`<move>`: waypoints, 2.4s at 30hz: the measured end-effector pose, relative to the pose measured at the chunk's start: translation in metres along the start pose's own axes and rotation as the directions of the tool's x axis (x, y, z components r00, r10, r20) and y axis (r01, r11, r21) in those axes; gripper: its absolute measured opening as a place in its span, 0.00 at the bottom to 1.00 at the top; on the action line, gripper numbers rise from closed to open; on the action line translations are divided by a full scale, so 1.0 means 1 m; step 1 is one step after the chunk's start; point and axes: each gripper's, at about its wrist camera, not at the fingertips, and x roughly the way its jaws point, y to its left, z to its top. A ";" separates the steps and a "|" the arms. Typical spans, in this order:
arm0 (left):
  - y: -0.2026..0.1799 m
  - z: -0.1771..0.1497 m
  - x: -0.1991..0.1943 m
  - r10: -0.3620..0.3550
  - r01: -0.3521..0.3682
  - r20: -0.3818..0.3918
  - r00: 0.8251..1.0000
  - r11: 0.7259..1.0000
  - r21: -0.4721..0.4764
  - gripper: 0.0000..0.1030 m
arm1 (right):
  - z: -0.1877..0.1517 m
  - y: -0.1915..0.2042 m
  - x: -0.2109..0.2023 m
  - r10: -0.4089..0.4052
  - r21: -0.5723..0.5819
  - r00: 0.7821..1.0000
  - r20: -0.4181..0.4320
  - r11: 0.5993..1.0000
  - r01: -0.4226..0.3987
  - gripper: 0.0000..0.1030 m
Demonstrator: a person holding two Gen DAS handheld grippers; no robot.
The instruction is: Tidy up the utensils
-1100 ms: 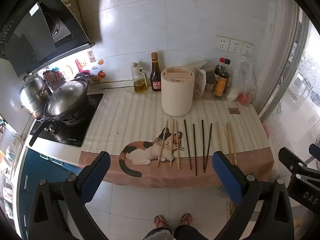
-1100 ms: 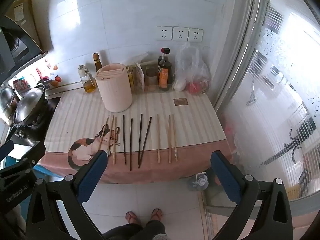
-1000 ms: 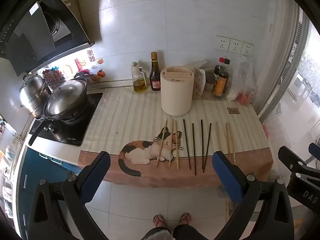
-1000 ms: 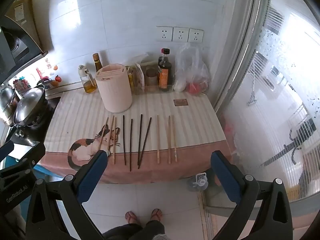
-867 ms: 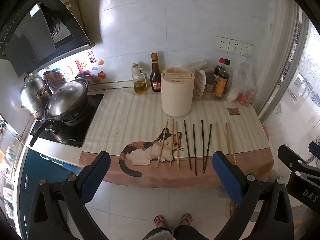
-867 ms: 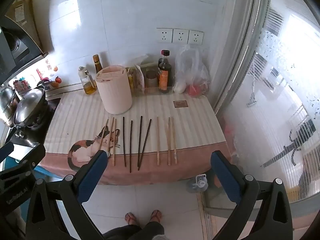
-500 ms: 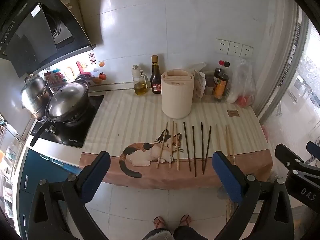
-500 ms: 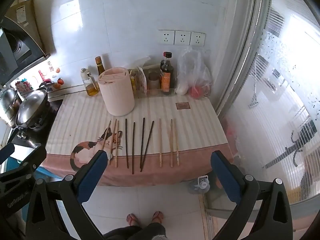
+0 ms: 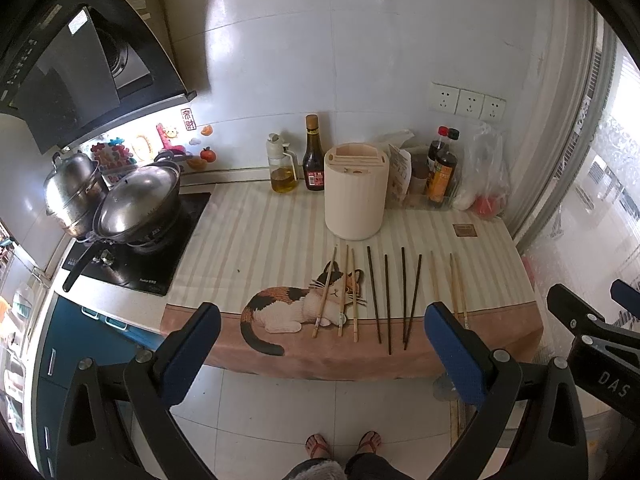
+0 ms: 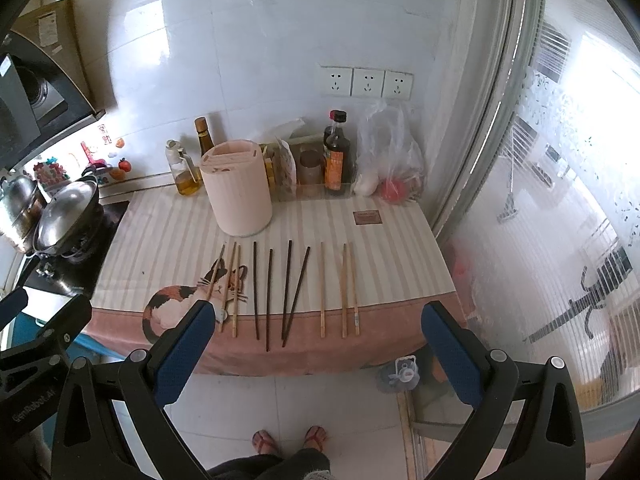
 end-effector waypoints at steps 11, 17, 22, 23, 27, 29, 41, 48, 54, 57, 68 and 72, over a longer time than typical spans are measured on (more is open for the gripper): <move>0.003 -0.002 -0.005 -0.003 0.003 0.007 1.000 1.000 -0.008 1.00 | -0.002 0.002 -0.001 0.000 -0.005 1.000 0.006 1.000 0.000 1.00; 0.002 -0.001 -0.005 -0.003 0.003 0.008 1.000 1.000 -0.009 1.00 | -0.001 0.004 -0.004 0.001 -0.003 1.000 0.012 1.000 -0.001 1.00; 0.002 0.000 -0.006 -0.003 0.003 0.008 1.000 1.000 -0.009 1.00 | 0.001 0.004 -0.007 0.001 -0.004 1.000 0.019 1.000 -0.001 1.00; 0.003 0.001 -0.007 -0.003 0.004 0.009 1.000 1.000 -0.010 1.00 | 0.001 0.004 -0.007 0.003 -0.003 1.000 0.019 1.000 -0.003 1.00; 0.003 0.002 -0.008 -0.002 0.002 0.011 1.000 1.000 -0.011 1.00 | 0.003 0.004 -0.009 0.004 -0.003 1.000 0.021 1.000 -0.004 1.00; 0.003 0.002 -0.008 -0.001 0.001 0.014 1.000 1.000 -0.009 1.00 | 0.005 0.005 -0.011 0.004 -0.004 1.000 0.024 1.000 -0.003 1.00; 0.002 0.009 -0.012 -0.002 0.003 0.027 1.000 1.000 -0.007 1.00 | 0.006 0.006 -0.014 0.004 -0.003 1.000 0.029 1.000 -0.004 1.00; 0.004 0.005 -0.014 -0.002 0.003 0.034 0.999 1.000 -0.008 1.00 | 0.005 0.005 -0.015 0.004 -0.003 1.000 0.030 1.000 -0.004 1.00; 0.007 0.004 -0.016 -0.012 0.012 0.044 0.999 1.000 -0.007 1.00 | 0.006 0.010 -0.020 0.007 -0.005 0.999 0.035 1.000 -0.007 1.00; 0.009 0.003 -0.018 -0.019 0.019 0.050 0.999 1.000 -0.002 1.00 | 0.007 0.011 -0.022 0.009 -0.003 0.999 0.035 1.000 -0.009 1.00; 0.029 0.018 0.025 0.050 -0.050 0.115 0.992 0.999 -0.005 1.00 | 0.012 0.003 0.007 -0.024 0.104 0.999 0.045 0.994 0.019 1.00; 0.039 0.022 0.060 0.076 -0.079 0.145 0.987 0.997 0.013 1.00 | 0.011 0.001 0.030 -0.048 0.149 0.995 0.089 0.988 0.035 1.00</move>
